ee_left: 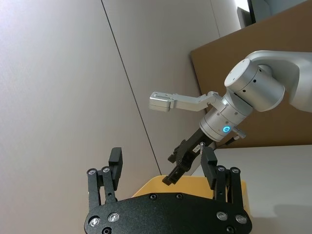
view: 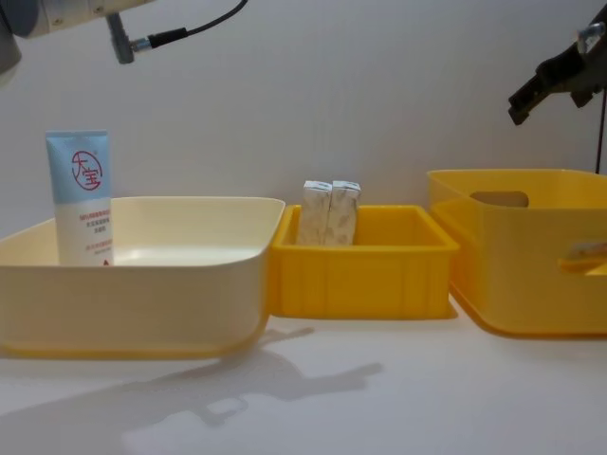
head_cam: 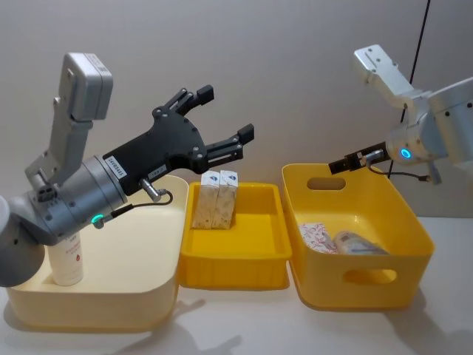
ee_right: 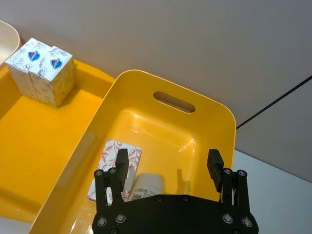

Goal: Bimanual collaborative sorting of washing and personal care products

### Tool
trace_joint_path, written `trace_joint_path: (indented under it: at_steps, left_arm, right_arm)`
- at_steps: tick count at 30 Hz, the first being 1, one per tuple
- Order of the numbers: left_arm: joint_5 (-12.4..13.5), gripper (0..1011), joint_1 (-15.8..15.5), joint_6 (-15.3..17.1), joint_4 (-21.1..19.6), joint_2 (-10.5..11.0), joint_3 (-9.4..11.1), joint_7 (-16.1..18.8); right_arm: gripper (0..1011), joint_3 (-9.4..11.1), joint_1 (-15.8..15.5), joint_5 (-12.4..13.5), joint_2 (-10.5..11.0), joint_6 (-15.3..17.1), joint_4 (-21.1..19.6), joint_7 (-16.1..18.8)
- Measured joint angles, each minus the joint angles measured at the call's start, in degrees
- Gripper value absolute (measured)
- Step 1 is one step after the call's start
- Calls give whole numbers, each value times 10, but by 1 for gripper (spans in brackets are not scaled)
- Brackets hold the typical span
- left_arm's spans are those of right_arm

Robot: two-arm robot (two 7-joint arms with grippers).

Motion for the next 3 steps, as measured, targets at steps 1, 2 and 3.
trace_joint_path:
  at_steps: [1, 2, 3]
  left_arm:
    - [0, 1003, 0, 0, 0, 0, 0, 0]
    - [0, 1003, 0, 0, 0, 0, 0, 0]
    - [0, 1003, 0, 0, 0, 0, 0, 0]
  right_arm:
    - [1001, 0, 0, 0, 0, 0, 0, 0]
    - [1001, -1, 1, 0, 0, 1, 1, 1]
    - [1001, -1, 2, 0, 0, 1, 2, 1]
